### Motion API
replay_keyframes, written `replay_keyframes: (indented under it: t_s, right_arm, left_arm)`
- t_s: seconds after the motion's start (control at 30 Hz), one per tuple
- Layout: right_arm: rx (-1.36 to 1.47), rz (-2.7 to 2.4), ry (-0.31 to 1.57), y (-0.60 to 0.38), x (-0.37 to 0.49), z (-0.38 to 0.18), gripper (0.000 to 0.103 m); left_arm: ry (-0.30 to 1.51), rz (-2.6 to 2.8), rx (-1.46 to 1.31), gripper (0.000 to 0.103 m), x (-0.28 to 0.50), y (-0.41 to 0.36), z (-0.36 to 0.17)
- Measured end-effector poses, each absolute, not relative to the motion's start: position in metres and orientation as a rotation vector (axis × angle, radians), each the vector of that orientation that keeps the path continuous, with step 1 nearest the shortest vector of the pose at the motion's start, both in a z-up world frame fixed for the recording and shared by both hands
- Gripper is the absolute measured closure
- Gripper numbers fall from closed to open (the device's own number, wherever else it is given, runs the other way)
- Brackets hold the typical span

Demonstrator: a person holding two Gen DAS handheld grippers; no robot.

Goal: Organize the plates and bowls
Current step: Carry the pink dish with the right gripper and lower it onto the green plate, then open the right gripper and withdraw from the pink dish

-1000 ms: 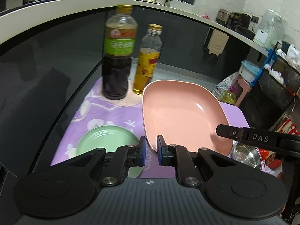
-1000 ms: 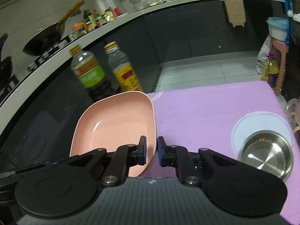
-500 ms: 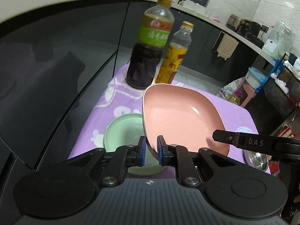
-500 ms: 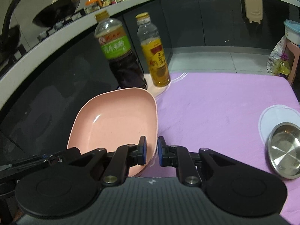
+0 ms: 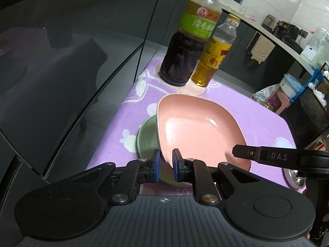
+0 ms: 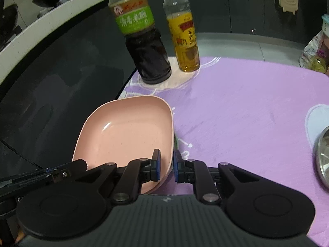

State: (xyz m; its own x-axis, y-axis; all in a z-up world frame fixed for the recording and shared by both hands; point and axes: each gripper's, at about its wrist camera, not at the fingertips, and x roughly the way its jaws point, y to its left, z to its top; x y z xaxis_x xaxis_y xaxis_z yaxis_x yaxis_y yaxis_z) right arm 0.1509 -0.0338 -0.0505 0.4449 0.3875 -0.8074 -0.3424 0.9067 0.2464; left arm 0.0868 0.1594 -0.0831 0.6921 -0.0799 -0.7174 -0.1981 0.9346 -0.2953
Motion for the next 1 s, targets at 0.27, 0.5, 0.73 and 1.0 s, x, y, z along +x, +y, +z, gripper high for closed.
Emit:
replay_keyframes:
  t_s: [0.27,0.5,0.73,1.0]
  right_arm:
    - [0.018,0.447,1.042,-0.018,0.156,-0.061,0.09]
    - [0.031,0.441,1.072,-0.015,0.162,-0.073,0.09]
    - [0.02,0.43,1.085,-0.011,0.166,-0.078,0.09]
    - [0.027,0.425,1.098,-0.01,0.17,-0.084,0.09]
  left_arm:
    - [0.818,0.08,-0.355,0.091,0.094,0.165,-0.095]
    - [0.836,0.079,-0.345,0.09,0.101,0.169,-0.107]
    - [0.857,0.078,-0.348,0.09,0.107,0.17,-0.118]
    - [0.859,0.072,-0.349,0.091,0.11,0.171,-0.122]
